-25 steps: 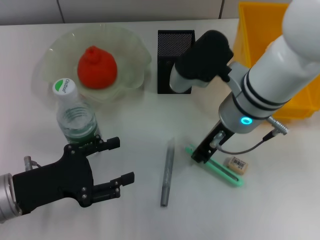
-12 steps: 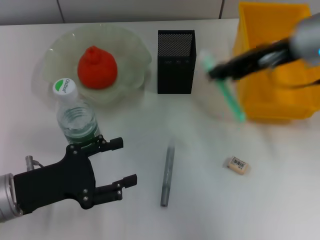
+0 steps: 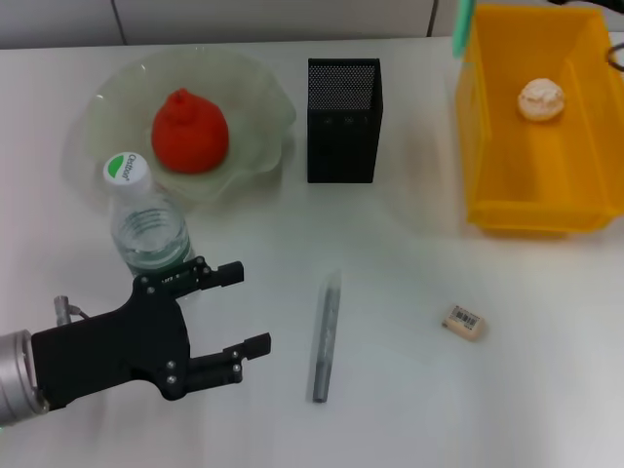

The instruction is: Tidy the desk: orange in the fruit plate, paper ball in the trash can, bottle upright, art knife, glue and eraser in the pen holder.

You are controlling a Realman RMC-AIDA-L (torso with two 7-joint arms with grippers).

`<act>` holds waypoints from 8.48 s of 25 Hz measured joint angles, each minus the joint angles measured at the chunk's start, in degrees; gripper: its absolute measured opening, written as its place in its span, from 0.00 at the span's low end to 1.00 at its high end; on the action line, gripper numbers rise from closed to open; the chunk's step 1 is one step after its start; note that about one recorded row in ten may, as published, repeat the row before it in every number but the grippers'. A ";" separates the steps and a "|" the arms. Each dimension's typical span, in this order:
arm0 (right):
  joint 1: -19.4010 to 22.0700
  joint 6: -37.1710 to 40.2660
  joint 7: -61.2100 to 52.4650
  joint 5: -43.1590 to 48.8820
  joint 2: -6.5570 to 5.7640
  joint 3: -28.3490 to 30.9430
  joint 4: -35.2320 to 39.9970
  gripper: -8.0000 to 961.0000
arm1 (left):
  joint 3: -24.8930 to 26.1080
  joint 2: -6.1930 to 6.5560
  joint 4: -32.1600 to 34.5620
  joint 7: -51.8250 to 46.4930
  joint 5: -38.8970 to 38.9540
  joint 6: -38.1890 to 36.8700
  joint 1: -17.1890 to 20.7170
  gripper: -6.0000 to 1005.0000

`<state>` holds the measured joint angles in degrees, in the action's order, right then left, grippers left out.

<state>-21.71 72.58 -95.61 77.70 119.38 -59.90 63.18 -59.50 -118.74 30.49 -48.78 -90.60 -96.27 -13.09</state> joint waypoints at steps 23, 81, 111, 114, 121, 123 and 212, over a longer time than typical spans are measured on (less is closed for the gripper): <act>-21.32 -9.57 36.87 -11.03 0.36 0.35 -43.82 0.35 | -0.17 0.00 -1.58 0.00 -0.10 0.75 -0.89 0.78; -15.27 17.14 -60.08 72.53 0.29 -36.26 8.90 0.47 | -0.61 0.04 -1.49 -0.09 -0.09 1.91 -0.97 0.78; -21.40 6.80 -59.52 71.84 -0.17 -16.08 18.67 0.28 | -0.61 0.00 -1.49 -0.13 -0.10 1.71 -1.03 0.78; -24.40 2.33 -57.09 71.57 -0.18 -14.52 12.29 0.28 | -0.59 0.04 -1.48 -0.12 -0.06 1.71 -0.78 0.78; -28.71 -4.24 -54.17 70.60 -0.02 -14.93 3.04 0.29 | -0.37 0.18 -1.49 -0.09 -0.05 1.67 0.10 0.78; -29.65 -4.62 -52.99 68.84 -0.01 -14.81 1.08 0.29 | -0.42 0.18 -1.49 -0.09 -0.06 1.67 0.24 0.78; -21.54 3.21 -66.78 58.56 -0.02 -40.14 4.73 0.15 | 0.58 0.60 -0.11 0.01 0.25 -2.76 2.21 0.78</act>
<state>-43.24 75.79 -162.39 136.27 119.35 -100.03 67.91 -58.93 -118.14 30.38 -48.77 -90.36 -99.04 -10.88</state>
